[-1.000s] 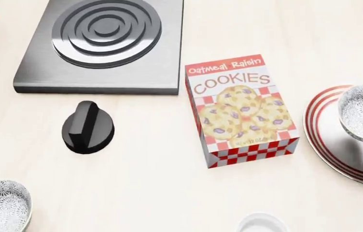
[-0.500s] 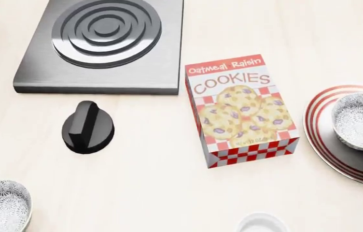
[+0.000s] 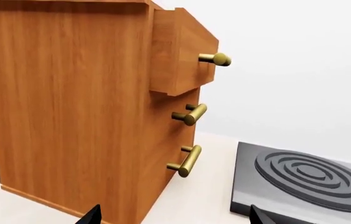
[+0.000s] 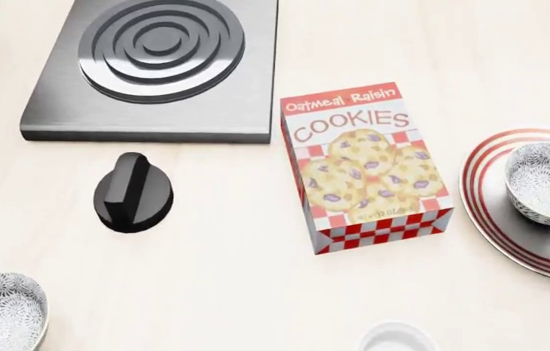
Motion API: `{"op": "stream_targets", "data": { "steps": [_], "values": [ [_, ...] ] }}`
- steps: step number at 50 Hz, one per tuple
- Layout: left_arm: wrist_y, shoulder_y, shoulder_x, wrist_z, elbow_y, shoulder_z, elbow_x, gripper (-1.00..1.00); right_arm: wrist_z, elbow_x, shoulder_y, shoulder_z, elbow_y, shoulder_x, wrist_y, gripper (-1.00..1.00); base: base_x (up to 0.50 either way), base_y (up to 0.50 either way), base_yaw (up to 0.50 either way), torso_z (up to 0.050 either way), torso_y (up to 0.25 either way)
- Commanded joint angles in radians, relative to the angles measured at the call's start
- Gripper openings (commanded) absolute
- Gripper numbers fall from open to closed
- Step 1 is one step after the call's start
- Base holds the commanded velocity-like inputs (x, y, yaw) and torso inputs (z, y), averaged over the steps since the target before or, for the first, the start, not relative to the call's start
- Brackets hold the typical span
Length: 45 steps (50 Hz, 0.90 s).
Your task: Pick the akita bowl from table center and place it on the plate.
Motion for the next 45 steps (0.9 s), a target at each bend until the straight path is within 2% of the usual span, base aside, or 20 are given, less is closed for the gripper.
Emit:
{"op": "stream_targets", "data": {
  "steps": [1, 6, 15, 29, 45],
  "values": [
    [-0.003, -0.003, -0.004, -0.005, 0.006, 0.000, -0.004, 1.00, 0.022, -0.028, -0.080, 0.007, -0.286, -0.065, -0.078, 1.00, 0.00, 0.00, 0.00, 0.000, 0.000],
    [-0.002, -0.003, -0.004, -0.005, 0.008, 0.005, -0.002, 1.00, 0.010, -0.022, -0.108, -0.020, -0.392, -0.075, -0.042, 1.00, 0.00, 0.00, 0.00, 0.000, 0.000],
    [-0.006, -0.006, -0.004, -0.006, 0.014, 0.018, 0.001, 1.00, 0.051, 0.025, -0.231, -0.037, -0.731, -0.097, 0.066, 1.00, 0.00, 0.00, 0.00, 0.000, 0.000],
    [-0.012, -0.006, -0.010, -0.009, 0.027, 0.022, -0.004, 1.00, 0.083, 0.127, -0.358, -0.041, -1.060, -0.097, 0.216, 1.00, 0.00, 0.00, 0.00, 0.000, 0.000],
    [-0.013, -0.009, -0.012, -0.011, 0.034, 0.034, -0.001, 1.00, 0.205, 0.402, -0.482, 0.034, -1.439, -0.099, 0.467, 1.00, 0.00, 0.00, 0.00, 0.000, 0.000]
  ]
}}
